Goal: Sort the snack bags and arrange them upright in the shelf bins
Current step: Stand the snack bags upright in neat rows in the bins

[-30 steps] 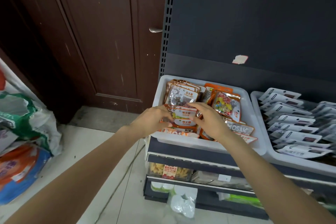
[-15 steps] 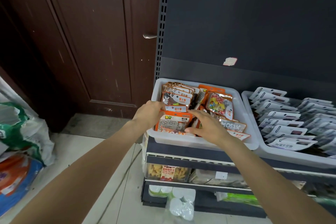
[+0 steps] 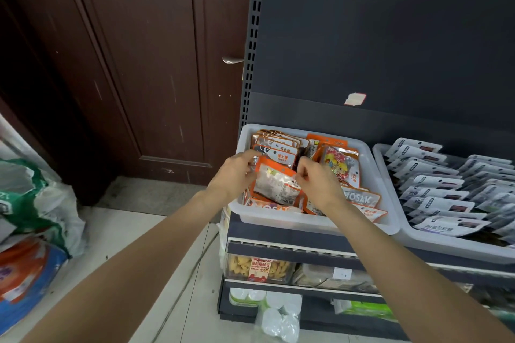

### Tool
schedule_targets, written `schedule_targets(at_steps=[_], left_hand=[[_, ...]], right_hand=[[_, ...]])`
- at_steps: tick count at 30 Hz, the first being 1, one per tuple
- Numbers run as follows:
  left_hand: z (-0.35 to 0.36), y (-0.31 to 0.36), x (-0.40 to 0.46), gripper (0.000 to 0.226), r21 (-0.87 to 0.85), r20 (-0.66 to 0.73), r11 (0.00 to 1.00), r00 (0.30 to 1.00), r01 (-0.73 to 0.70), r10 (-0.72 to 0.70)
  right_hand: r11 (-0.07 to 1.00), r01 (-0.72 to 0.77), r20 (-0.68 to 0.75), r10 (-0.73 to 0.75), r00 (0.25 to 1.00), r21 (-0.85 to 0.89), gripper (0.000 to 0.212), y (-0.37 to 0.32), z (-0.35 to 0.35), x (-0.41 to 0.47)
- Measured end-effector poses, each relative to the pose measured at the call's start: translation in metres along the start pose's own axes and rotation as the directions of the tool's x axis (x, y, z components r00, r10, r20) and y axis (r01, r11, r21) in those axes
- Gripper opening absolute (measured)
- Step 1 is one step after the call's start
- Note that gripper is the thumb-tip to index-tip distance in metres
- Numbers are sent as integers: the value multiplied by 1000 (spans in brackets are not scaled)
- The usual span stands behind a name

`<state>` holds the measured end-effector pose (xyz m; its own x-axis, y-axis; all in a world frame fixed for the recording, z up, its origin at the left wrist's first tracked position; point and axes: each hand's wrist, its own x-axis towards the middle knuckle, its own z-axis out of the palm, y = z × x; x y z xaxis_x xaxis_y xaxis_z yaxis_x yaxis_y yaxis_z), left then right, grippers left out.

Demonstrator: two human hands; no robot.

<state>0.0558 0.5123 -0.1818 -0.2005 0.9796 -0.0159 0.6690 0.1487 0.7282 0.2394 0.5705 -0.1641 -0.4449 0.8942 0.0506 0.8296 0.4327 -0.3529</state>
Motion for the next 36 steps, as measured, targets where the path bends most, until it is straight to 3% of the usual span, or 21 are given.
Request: schedule_targets(at_steps=[2, 4, 6, 8, 9, 11, 13, 14, 16, 18, 20, 22, 24, 27, 31, 36], left_hand=[[0, -5, -1, 51, 7, 37, 1000, 999, -1, 1], [1, -3, -4, 55, -31, 118, 999, 993, -10, 13], [4, 4, -5, 61, -60, 213, 997, 975, -45, 57], [10, 13, -2, 66, -70, 277, 994, 955, -86, 102], [13, 15, 0, 65, -63, 276, 993, 954, -101, 115], [20, 15, 7, 53, -32, 179, 994, 978, -101, 105], [20, 12, 12, 39, 25, 53, 998, 997, -53, 52], [18, 11, 14, 39, 46, 32, 998, 999, -32, 31], [10, 7, 15, 42, 48, 95, 998, 995, -40, 35], [3, 5, 14, 40, 48, 176, 996, 982, -78, 68], [-3, -1, 12, 35, 66, 162, 995, 985, -73, 61], [-7, -8, 10, 35, 62, 74, 997, 997, -41, 36], [-8, -13, 6, 36, 37, 23, 998, 998, -51, 50], [-3, -14, -3, 36, 46, 123, 996, 990, -72, 66], [5, -5, -4, 36, 238, 173, 962, 981, -133, 93], [16, 15, 6, 41, 473, 141, 869, 986, -144, 87]], right_hand=[[987, -111, -104, 123, 987, 113, 13, 1, -3, 4], [939, -223, -110, 258, 960, 261, 10, -2, -4, 8], [834, -280, -4, 320, 947, 475, 9, -8, -1, 11], [672, -302, 158, 268, 950, 676, 12, -16, 1, 12], [652, -296, 211, 208, 955, 698, 13, -17, 1, 13], [720, -253, 251, 113, 961, 646, 12, -17, 1, 15], [835, -156, 164, 81, 983, 528, 11, -11, 0, 17], [903, -103, 89, 72, 993, 418, 23, -7, -2, 19], [986, -6, 8, 5, 1000, 164, 53, 2, -5, 23], [998, 53, 62, -55, 997, 43, 50, 6, -7, 25], [995, 39, 118, -50, 992, 92, 25, 7, -4, 26], [992, 13, 102, -26, 994, 125, 14, 4, 1, 25], [999, 8, 112, -14, 994, 52, 15, 2, 6, 21], [993, 57, 190, -37, 981, -102, 20, -2, 15, 14], [996, 60, 121, -69, 990, 72, 28, 4, 13, 8], [987, -21, -43, 28, 999, 156, 30, 44, -21, 4]])
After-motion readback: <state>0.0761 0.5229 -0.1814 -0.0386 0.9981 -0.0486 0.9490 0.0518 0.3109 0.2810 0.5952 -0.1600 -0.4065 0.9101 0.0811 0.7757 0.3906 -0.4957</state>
